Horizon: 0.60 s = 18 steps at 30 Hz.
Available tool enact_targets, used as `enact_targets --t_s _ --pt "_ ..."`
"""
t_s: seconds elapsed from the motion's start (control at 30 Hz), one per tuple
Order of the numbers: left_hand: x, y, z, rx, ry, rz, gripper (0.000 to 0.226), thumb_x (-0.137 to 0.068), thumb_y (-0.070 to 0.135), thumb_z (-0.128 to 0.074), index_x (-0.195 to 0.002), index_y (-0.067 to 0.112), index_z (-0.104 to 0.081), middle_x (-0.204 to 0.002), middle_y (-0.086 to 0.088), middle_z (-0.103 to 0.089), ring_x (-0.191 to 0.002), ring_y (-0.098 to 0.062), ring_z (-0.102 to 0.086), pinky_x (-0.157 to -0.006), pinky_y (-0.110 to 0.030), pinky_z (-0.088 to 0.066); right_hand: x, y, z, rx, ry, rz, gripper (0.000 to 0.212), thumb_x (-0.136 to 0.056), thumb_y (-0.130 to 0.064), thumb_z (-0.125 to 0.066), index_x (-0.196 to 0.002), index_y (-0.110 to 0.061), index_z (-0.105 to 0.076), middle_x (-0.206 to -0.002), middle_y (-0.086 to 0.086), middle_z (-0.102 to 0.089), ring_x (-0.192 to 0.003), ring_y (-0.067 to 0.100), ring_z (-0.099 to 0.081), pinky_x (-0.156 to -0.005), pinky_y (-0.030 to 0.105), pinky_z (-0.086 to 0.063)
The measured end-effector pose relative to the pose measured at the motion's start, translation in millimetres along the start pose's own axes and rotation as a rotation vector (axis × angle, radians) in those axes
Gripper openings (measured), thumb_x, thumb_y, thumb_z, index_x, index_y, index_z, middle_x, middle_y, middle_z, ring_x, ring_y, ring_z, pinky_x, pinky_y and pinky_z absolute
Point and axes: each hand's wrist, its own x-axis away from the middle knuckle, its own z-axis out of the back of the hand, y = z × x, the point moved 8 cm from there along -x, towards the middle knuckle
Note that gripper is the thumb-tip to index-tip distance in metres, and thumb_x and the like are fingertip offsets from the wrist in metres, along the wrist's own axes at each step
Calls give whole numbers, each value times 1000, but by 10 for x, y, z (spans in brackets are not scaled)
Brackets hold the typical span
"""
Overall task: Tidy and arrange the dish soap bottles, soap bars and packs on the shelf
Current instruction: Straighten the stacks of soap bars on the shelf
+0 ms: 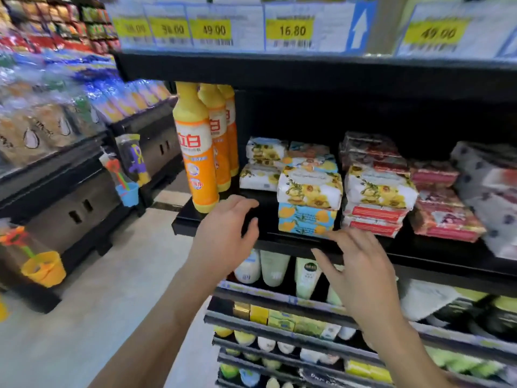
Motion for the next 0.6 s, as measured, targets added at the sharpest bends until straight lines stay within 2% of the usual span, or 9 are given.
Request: enact_targets --t_s 0.13,0.27,0.33,0.43,0.5,0.6 --pt "-376 11 -138 -10 -77 -112 42 -99 20 -60 -139 8 -58 -134 -8 -61 -119 -27 -60 -93 -37 -52 29 58 23 85 39 -119 43 -87 -46 -70 -108 -8 -75 -97 5 -67 -94 30 -63 -80 42 -57" --pt "-692 -45 -313 -39 -134 -123 50 -97 18 -63 -144 5 -52 -146 -12 -53 -130 -32 -54 -104 -41 -49 47 73 21 148 56 -161 55 -89 -57 -55 -105 -8 -76 -96 4 -66 -92 28 -61 -77 41 -57" --pt "-828 -84 -399 -45 -143 -121 52 -94 18 -65 -143 7 -52 -150 -13 -49 -134 -34 -49 -108 -44 -47 59 75 14 144 68 -162 54 -90 -56 -55 -104 -8 -76 -96 4 -65 -92 27 -59 -79 41 -56" --pt "-965 -122 -514 -31 -147 -99 60 -93 22 -65 -149 12 -48 -155 -13 -44 -148 -34 -32 -122 -48 -25 93 82 -5 115 75 -169 48 -89 -52 -62 -104 -8 -76 -98 3 -64 -93 26 -59 -81 41 -56" --pt "-991 -179 -595 -22 -162 -81 65 -94 22 -63 -154 15 -40 -160 -10 -37 -153 -30 -21 -125 -48 -11 108 81 -25 96 79 -173 46 -88 -50 -64 -105 -8 -76 -99 3 -64 -94 26 -59 -82 41 -56" --pt "-980 -277 -667 -14 -171 -69 68 -94 22 -63 -156 17 -35 -163 -6 -33 -155 -28 -17 -125 -48 -7 116 95 -49 57 87 -187 46 -88 -50 -65 -105 -8 -76 -99 2 -63 -94 26 -58 -81 41 -54"
